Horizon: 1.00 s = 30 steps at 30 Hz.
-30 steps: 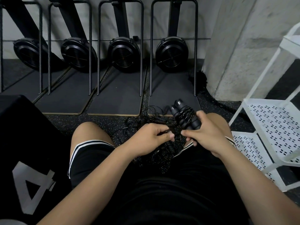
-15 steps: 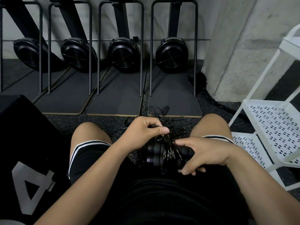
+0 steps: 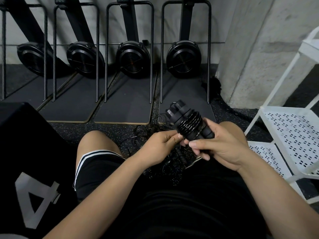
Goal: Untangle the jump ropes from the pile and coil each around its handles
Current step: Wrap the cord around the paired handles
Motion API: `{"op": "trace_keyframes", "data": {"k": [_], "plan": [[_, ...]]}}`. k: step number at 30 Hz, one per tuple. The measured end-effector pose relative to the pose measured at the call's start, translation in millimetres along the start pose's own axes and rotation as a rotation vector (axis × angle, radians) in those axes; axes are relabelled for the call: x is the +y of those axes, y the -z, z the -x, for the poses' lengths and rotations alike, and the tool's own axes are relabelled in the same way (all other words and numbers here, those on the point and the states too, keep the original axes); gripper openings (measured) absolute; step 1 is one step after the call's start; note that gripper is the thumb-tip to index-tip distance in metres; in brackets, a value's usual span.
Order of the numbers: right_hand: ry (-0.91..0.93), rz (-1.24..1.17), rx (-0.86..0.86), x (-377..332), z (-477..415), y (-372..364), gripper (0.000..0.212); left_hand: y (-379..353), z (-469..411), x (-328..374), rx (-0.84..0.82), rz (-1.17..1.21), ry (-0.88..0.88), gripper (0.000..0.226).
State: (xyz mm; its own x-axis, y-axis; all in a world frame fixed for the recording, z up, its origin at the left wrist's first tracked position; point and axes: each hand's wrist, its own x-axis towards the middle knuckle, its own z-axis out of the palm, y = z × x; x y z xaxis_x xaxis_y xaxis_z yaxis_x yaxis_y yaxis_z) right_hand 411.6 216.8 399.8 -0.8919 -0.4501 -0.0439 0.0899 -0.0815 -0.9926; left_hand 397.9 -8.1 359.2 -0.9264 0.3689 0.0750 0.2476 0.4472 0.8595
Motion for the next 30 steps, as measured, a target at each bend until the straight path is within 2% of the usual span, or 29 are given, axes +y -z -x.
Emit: {"op": "trace_keyframes", "data": {"k": [3,6,13,15,19,22,26,30], "plan": [[0.014,0.071,0.181,1,-4,-1,0.055,-1,1,1,-0.027,-0.130,-0.023,0.027],[0.008,0.265,0.339,9,-10,8,0.057,0,2,1,-0.065,-0.225,-0.039,0.024],[-0.142,0.653,0.301,27,-16,24,0.055,6,0,3,-0.020,-0.247,-0.079,0.021],[-0.202,0.702,0.253,31,-17,21,0.056,9,0,6,-0.007,-0.221,-0.088,0.020],[-0.290,0.718,0.022,35,-15,4,0.053,19,-1,8,0.027,-0.173,-0.125,0.018],[-0.334,0.753,-0.157,30,-11,-12,0.055,25,0,9,-0.007,-0.111,-0.125,0.016],[-0.353,0.626,-0.392,11,-1,-19,0.057,33,1,8,-0.109,0.078,-0.055,0.015],[-0.381,0.501,-0.512,-5,8,-12,0.071,36,0,4,-0.143,0.293,-0.036,0.010]]}}
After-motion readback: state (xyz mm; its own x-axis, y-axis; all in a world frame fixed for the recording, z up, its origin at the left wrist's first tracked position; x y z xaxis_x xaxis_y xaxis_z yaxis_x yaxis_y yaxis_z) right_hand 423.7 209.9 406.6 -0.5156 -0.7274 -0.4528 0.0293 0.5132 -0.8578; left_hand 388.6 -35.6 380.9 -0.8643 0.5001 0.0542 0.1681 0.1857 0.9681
